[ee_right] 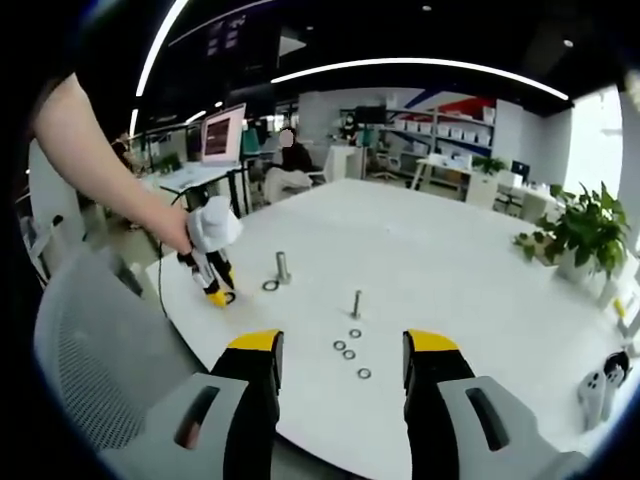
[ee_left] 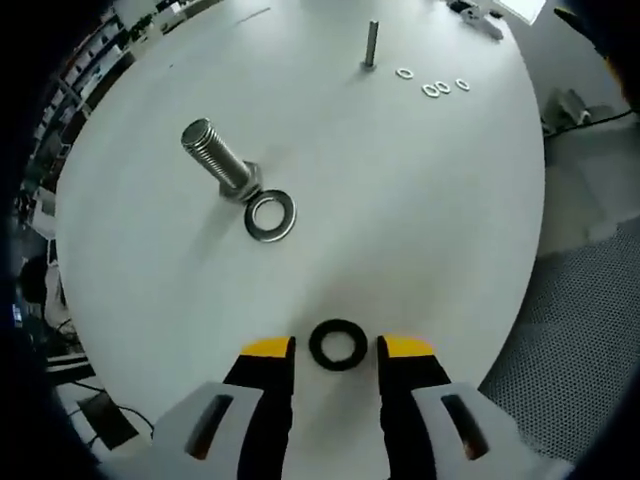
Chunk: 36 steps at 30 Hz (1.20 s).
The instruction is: Place the washer onto the threaded stud by aligning its center hole with the stud, sliding it down to the base, and recovering from edge contact or off-axis alignment until the washer reaches the visible bottom stop.
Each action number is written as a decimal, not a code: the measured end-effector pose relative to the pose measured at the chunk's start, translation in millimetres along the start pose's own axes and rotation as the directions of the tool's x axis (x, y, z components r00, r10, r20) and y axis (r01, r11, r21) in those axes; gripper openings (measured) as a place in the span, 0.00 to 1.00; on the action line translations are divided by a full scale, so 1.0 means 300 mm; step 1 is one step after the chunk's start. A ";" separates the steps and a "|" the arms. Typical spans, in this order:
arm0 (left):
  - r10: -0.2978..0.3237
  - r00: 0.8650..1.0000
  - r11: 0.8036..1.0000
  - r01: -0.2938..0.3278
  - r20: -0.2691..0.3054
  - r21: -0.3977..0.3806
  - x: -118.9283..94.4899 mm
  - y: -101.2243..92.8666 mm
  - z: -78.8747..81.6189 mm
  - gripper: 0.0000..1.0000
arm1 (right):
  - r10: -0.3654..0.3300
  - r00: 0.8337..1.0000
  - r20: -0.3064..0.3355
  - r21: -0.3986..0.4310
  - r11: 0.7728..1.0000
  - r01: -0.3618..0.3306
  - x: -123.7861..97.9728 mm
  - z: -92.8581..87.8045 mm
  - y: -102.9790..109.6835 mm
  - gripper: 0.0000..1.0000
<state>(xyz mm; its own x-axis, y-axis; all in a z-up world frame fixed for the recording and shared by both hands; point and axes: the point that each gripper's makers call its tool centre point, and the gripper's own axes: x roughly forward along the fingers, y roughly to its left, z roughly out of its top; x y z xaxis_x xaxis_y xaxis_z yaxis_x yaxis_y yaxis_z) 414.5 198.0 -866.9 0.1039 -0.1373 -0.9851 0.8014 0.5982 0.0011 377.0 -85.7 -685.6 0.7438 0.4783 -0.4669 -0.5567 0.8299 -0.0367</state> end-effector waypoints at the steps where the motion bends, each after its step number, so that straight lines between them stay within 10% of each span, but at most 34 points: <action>1: 0.000 1.000 1.000 0.000 0.001 0.003 0.000 -0.001 0.000 0.32 | 0.000 1.000 0.000 0.000 1.000 0.000 0.000 0.000 0.000 0.50; 36: 0.016 1.000 0.999 -0.016 0.003 -0.045 -0.008 -0.015 -0.010 0.20 | 0.000 1.000 0.002 -0.004 1.000 0.000 -0.001 0.003 0.002 0.50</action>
<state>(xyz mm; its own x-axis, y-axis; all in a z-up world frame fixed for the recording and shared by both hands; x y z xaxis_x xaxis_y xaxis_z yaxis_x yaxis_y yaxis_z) 408.9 198.1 -865.0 0.1186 -0.1304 -0.9843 0.7724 0.6350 0.0089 376.7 -85.1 -684.7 0.7444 0.4792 -0.4650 -0.5585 0.8285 -0.0402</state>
